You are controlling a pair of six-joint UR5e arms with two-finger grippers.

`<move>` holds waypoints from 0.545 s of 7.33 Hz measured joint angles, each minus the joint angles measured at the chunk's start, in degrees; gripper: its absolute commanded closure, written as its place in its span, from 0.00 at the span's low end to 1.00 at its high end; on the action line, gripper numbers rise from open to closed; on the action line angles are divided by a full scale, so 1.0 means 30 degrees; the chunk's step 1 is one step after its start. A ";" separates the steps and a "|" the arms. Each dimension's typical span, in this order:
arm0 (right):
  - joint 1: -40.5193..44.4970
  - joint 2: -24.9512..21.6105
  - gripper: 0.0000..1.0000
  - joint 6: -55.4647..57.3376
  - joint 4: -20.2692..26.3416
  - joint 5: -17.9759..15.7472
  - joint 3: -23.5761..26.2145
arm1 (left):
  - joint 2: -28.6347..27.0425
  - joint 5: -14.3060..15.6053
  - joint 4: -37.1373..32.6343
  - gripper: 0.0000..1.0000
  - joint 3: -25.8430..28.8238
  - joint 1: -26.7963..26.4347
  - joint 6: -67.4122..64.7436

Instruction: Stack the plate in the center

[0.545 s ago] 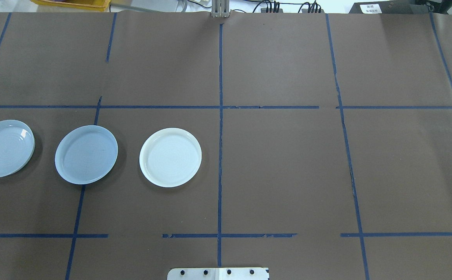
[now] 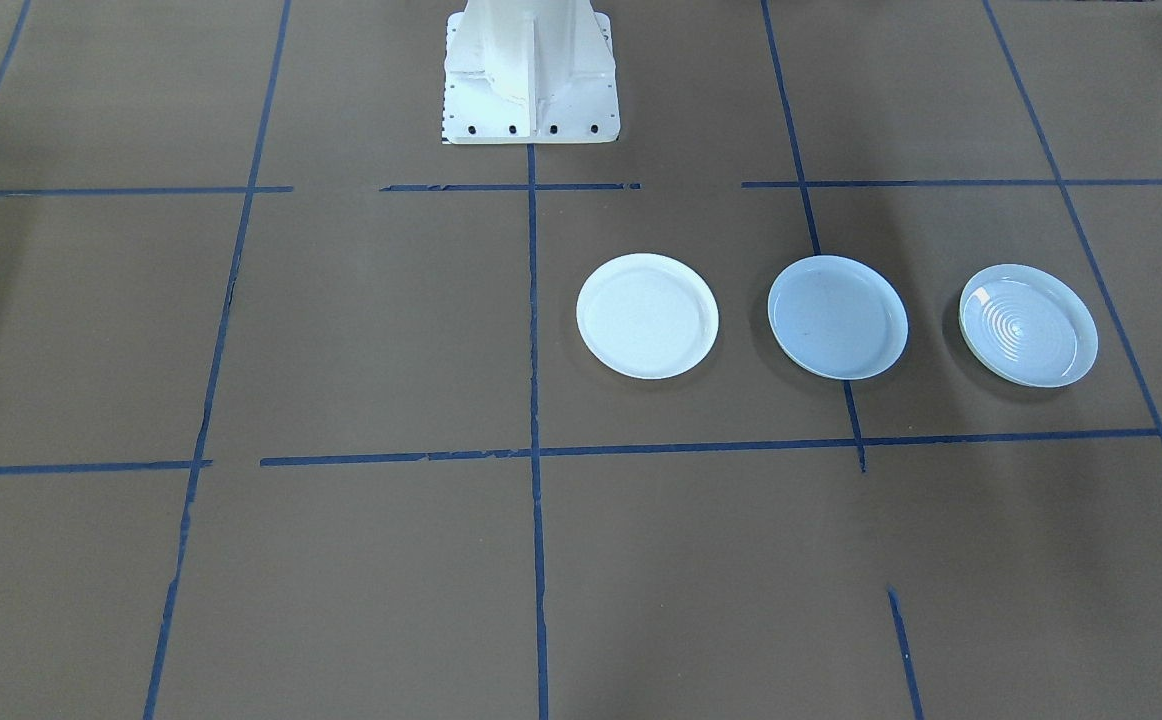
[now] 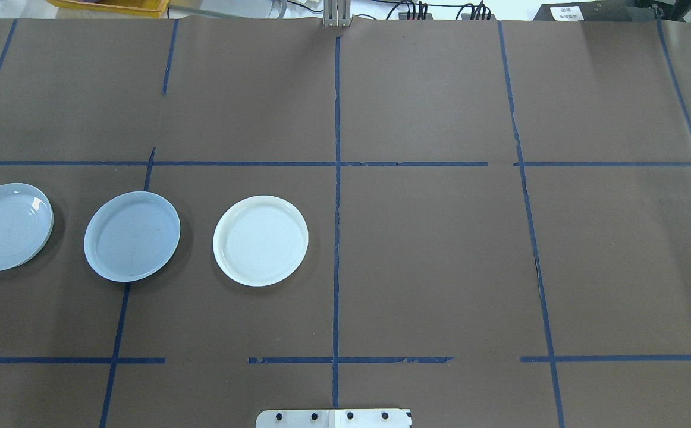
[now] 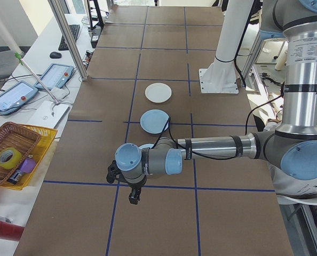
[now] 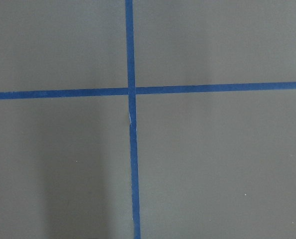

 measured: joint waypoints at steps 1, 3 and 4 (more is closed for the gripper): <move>0.0000 0.0000 0.00 0.0001 0.0000 -0.0003 0.0000 | -0.0037 0.0000 -0.0596 0.00 0.0018 0.0031 -0.0068; -0.0001 0.0001 0.00 -0.0005 0.0000 0.0009 0.0000 | -0.0048 -0.0029 -0.2766 0.00 0.0542 0.0745 -0.2210; 0.0000 0.0000 0.00 -0.0011 0.0000 0.0010 0.0001 | -0.0015 -0.0044 -0.4475 0.00 0.1136 0.1592 -0.4161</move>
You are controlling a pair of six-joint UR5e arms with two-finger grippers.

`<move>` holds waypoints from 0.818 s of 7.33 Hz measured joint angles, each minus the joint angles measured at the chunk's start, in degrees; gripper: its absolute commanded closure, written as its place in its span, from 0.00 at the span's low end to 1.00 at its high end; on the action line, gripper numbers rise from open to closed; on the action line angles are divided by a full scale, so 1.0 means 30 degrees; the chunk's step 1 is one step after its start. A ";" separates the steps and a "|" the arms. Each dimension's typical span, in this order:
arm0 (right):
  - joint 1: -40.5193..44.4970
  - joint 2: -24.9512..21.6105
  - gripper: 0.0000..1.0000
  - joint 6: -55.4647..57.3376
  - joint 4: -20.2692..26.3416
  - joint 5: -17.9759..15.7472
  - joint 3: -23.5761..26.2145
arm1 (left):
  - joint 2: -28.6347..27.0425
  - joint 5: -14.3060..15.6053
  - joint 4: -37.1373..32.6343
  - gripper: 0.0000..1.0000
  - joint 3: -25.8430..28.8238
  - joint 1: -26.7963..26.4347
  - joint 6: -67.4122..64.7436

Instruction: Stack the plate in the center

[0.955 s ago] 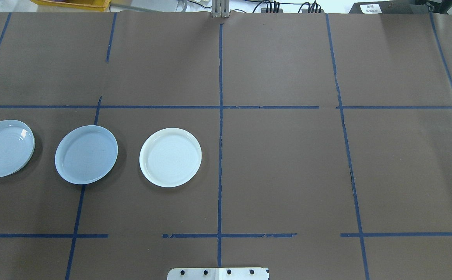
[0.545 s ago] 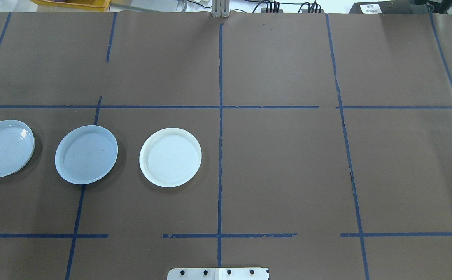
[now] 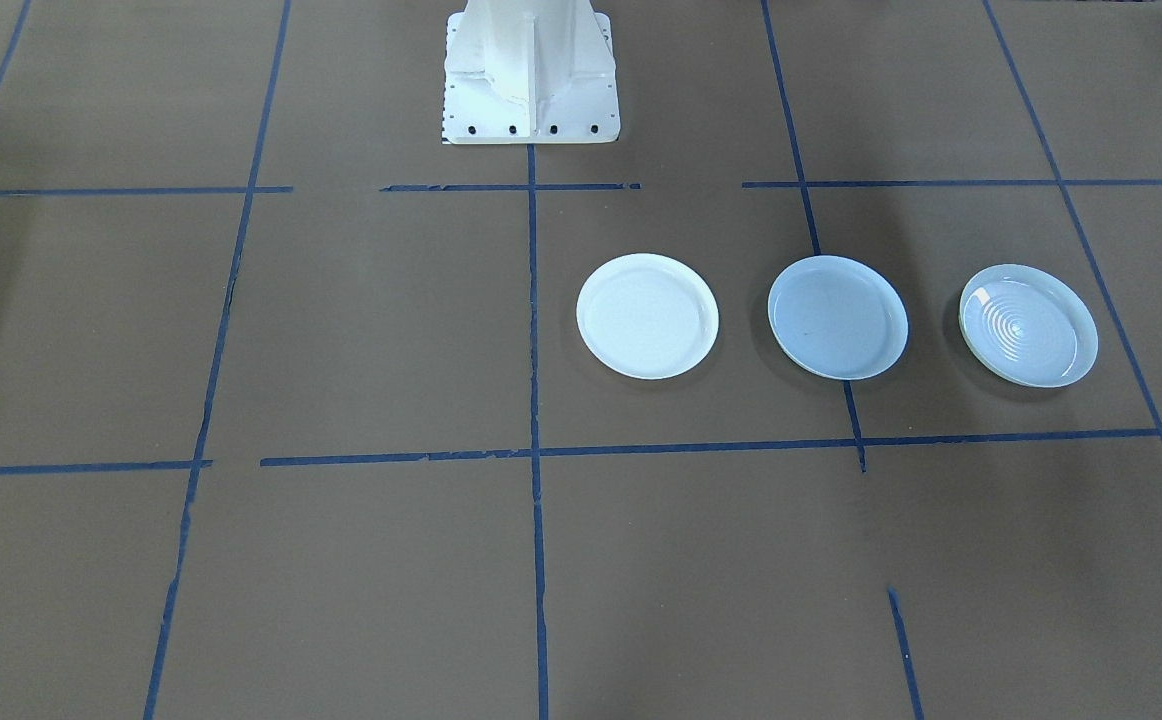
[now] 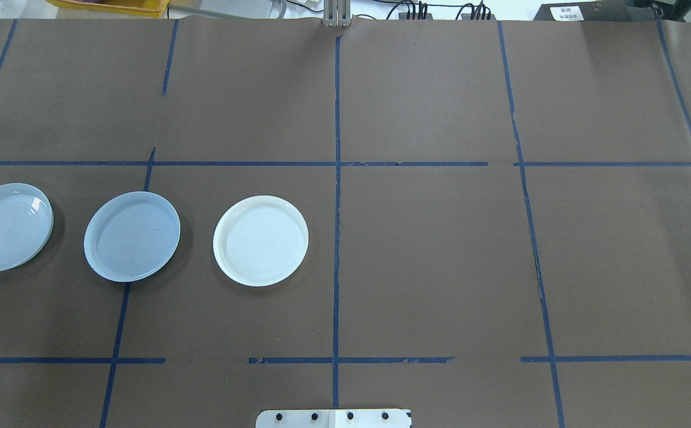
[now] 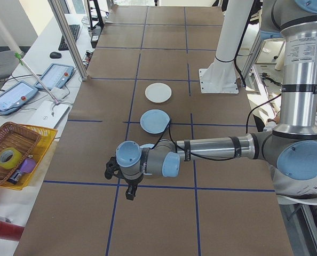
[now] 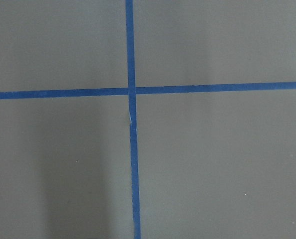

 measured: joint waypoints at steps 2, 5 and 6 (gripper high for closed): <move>0.0009 0.0001 0.00 0.0008 0.0000 -0.0003 -0.0001 | 0.0049 -0.0005 -0.3826 0.00 0.1418 0.2051 -0.4346; 0.0002 0.0001 0.00 0.0011 0.0000 -0.0021 -0.0001 | 0.0061 0.0002 -0.8918 0.07 0.3238 0.4787 -0.9346; 0.0000 0.0001 0.00 0.0011 0.0000 -0.0009 -0.0001 | 0.0062 -0.0004 -0.9734 0.25 0.3525 0.5263 -1.0145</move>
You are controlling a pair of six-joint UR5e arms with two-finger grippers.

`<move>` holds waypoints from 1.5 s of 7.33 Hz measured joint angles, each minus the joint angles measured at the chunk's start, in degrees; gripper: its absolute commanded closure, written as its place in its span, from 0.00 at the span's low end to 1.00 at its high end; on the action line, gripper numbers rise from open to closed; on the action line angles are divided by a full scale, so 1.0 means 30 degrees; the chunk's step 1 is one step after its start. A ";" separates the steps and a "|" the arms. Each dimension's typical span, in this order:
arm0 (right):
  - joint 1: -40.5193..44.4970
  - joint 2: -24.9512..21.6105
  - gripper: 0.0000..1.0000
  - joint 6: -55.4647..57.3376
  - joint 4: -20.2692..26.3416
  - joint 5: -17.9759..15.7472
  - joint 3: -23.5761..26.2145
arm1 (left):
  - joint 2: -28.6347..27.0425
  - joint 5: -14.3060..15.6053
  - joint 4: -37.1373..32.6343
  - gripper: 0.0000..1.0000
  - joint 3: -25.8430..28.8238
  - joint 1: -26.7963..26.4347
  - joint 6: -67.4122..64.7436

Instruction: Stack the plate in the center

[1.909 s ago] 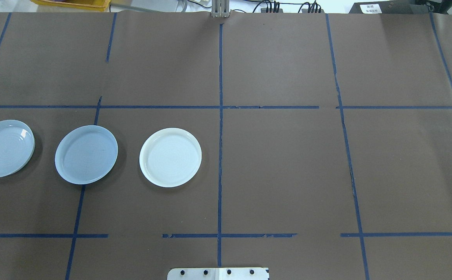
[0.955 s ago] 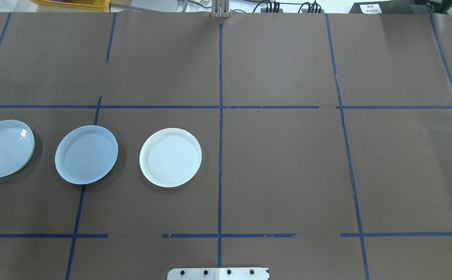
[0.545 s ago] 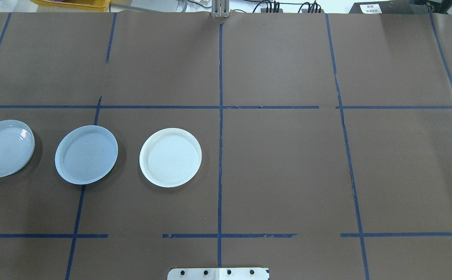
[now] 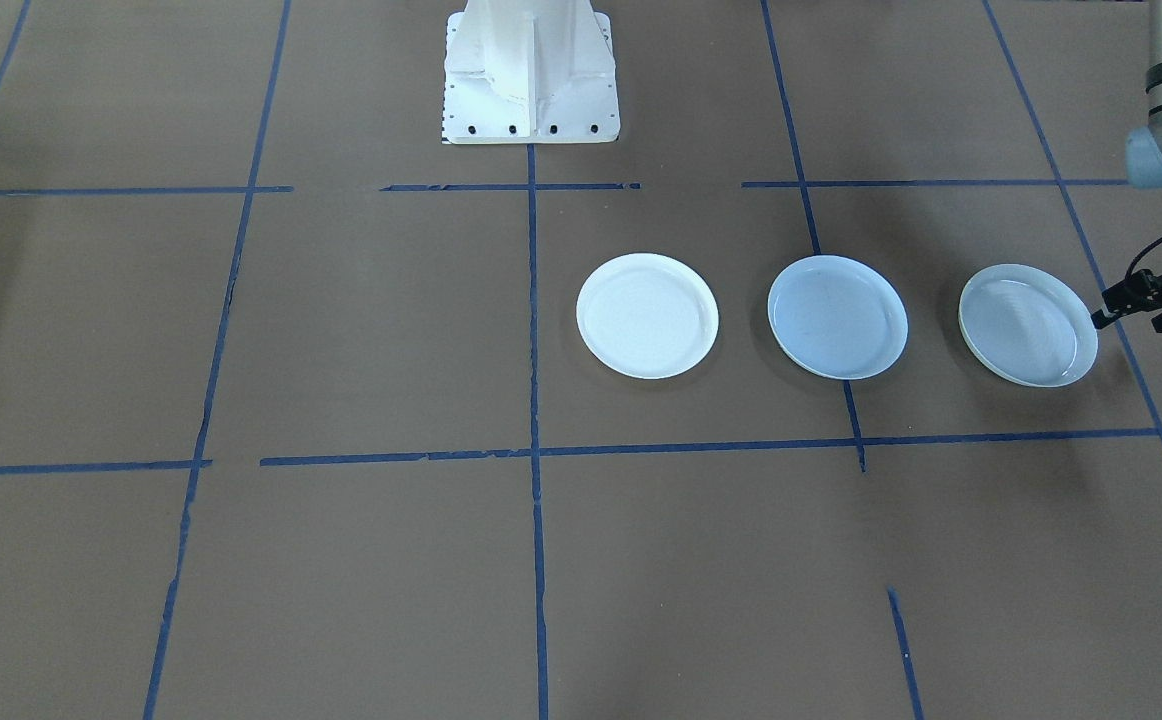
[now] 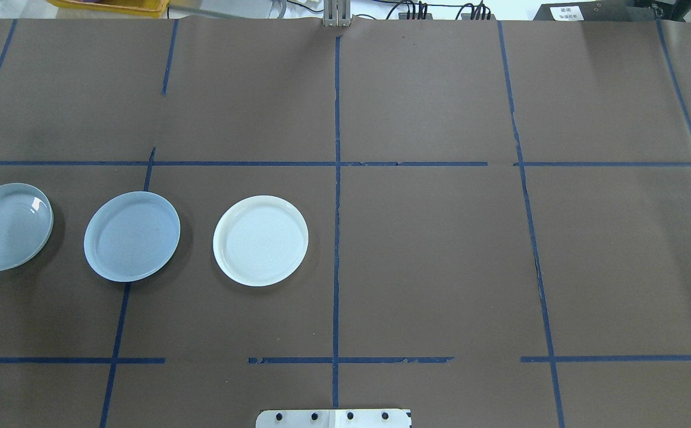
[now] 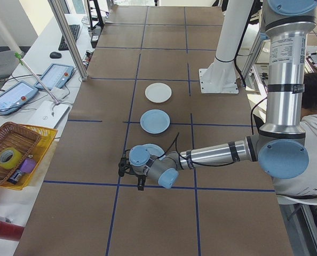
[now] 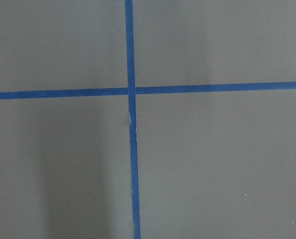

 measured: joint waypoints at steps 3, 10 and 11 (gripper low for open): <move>0.0000 0.0000 0.00 0.0000 0.0000 -0.0002 0.0001 | 0.0001 -0.0022 -0.0491 0.33 0.0186 0.0657 -0.0498; -0.0001 0.0000 0.00 0.0000 0.0000 0.0000 0.0001 | 0.0013 -0.2428 -0.0291 1.00 0.0369 0.0920 -0.0568; 0.0000 0.0000 0.00 0.0000 0.0000 0.0001 0.0000 | 0.0005 -0.3161 -0.0275 1.00 0.0352 0.0799 -0.0569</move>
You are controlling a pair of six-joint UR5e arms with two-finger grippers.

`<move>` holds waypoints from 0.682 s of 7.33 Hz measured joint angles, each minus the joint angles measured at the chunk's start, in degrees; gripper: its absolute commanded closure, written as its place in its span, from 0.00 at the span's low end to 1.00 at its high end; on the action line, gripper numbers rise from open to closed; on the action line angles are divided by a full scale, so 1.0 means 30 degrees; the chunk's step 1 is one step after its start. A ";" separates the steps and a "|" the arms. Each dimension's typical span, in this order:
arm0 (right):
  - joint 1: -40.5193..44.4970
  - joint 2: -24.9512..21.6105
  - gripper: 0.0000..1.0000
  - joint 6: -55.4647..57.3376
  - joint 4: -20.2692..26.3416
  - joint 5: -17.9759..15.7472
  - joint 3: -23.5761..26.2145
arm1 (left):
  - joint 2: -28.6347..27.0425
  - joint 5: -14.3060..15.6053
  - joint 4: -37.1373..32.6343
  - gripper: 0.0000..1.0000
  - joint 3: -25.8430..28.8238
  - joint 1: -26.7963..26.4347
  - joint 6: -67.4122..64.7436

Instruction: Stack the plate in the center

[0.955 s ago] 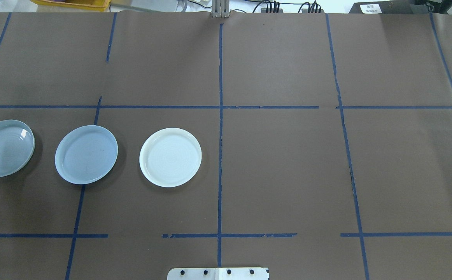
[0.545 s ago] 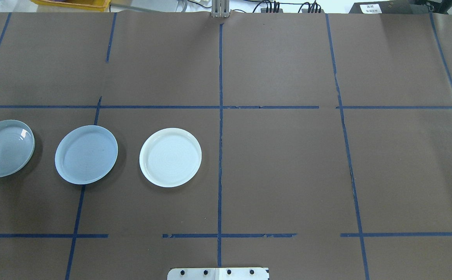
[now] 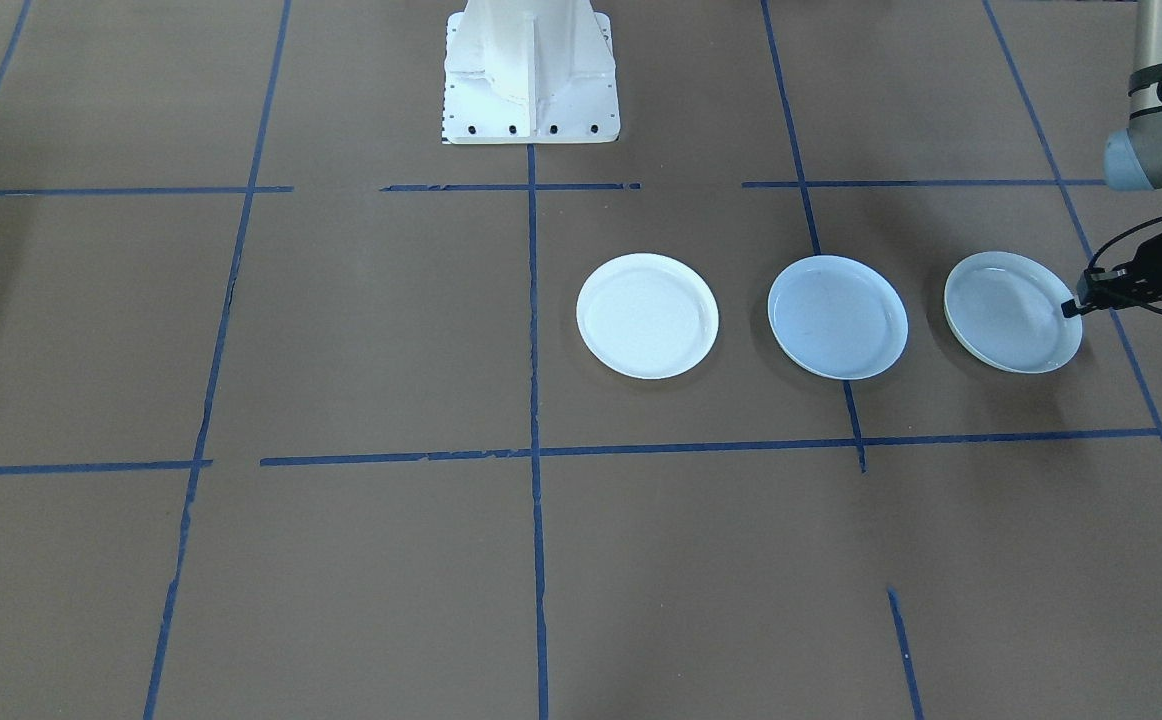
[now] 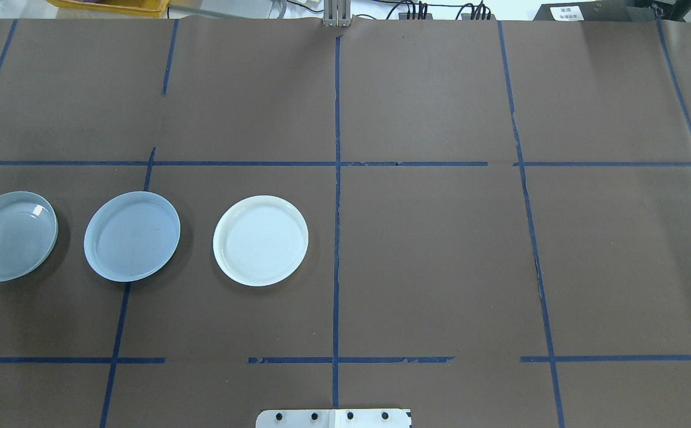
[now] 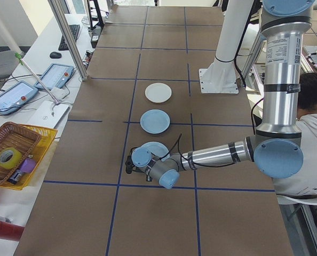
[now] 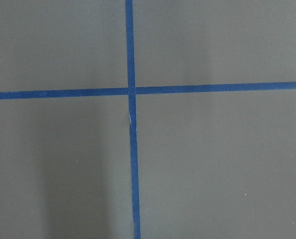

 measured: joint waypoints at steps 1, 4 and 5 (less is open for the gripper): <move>0.0000 0.0000 0.00 -0.0001 -0.0001 -0.0005 0.0000 | -0.0039 -0.1056 0.0022 1.00 -0.0156 -0.0541 -0.0008; 0.0000 0.0000 0.00 -0.0001 0.0000 -0.0004 0.0000 | -0.0286 -0.2011 0.0919 1.00 -0.2456 -0.1911 -0.2431; -0.0001 0.0000 0.00 0.0000 0.0000 0.0001 0.0000 | -0.0529 -0.1792 0.1029 1.00 -0.3316 -0.1605 -0.4257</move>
